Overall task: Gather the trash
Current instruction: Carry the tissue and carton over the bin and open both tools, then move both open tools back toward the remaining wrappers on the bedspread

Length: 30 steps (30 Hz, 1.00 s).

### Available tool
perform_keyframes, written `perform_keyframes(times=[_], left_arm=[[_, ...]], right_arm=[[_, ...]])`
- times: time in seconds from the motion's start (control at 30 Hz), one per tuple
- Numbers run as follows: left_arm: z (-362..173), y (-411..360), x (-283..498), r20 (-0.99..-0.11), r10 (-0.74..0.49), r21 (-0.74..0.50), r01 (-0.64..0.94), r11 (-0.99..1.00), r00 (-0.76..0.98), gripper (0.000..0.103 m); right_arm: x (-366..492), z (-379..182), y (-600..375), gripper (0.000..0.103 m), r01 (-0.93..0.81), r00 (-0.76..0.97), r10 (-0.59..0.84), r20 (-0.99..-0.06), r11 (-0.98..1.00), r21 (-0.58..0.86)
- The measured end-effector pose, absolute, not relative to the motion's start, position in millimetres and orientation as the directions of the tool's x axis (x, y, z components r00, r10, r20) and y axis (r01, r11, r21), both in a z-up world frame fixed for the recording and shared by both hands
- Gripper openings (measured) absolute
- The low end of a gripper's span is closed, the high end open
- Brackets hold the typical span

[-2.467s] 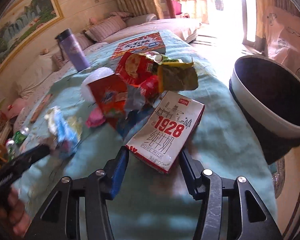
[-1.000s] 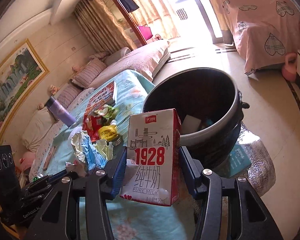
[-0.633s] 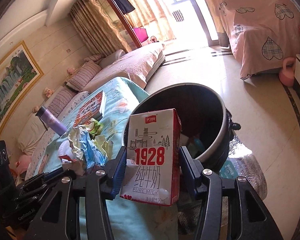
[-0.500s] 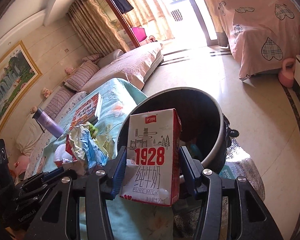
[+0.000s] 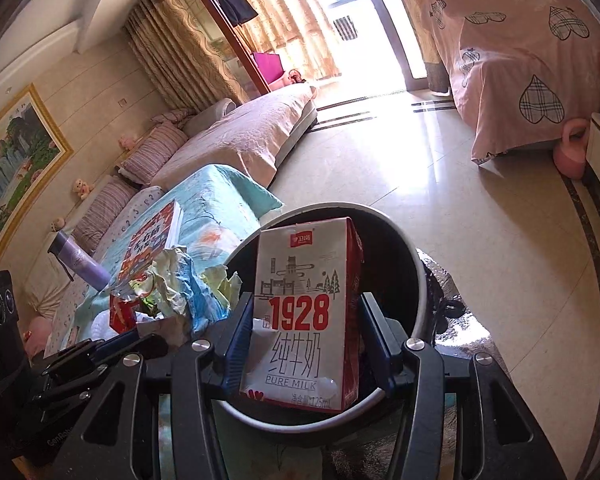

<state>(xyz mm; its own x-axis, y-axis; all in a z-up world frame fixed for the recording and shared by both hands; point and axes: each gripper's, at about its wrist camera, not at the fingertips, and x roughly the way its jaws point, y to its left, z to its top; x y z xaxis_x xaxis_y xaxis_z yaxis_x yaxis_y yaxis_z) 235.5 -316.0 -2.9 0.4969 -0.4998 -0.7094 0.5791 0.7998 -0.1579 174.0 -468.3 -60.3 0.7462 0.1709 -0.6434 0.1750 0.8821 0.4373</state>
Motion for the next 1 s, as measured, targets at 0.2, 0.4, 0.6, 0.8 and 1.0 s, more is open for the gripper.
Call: perform_keyframes(times=[0.2, 0.4, 0.6, 0.8, 1.0], left_arm=[[-6, -325, 239, -0.717, -0.494, -0.150, 0.584, 0.798, 0.491, 0.022], [-15, -332, 248, -0.736, -0.488, -0.164, 0.575, 0.801, 0.470, 0.034], [-15, -315, 241, -0.724, -0.496, -0.188, 0.554, 0.811, 0.480, 0.062], [-15, -281, 210, -0.708, -0.491, -0.191, 0.532, 0.825, 0.508, 0.070], [-25, -229, 180, -0.713, -0.467, -0.205, 0.481, 0.853, 0.524, 0.072]], right_arm=[[180, -65, -475, 0.053, 0.182, 0.739, 0.178, -0.650, 0.876, 0.446], [189, -69, -482, 0.055, 0.195, 0.731, 0.184, -0.658, 0.866, 0.460], [183, -69, -490, 0.074, 0.207, 0.746, 0.191, -0.637, 0.844, 0.495], [158, -63, -476, 0.096, 0.174, 0.787, 0.197, -0.585, 0.838, 0.516], [130, -68, -439, 0.098, 0.140, 0.785, 0.233, -0.574, 0.836, 0.531]])
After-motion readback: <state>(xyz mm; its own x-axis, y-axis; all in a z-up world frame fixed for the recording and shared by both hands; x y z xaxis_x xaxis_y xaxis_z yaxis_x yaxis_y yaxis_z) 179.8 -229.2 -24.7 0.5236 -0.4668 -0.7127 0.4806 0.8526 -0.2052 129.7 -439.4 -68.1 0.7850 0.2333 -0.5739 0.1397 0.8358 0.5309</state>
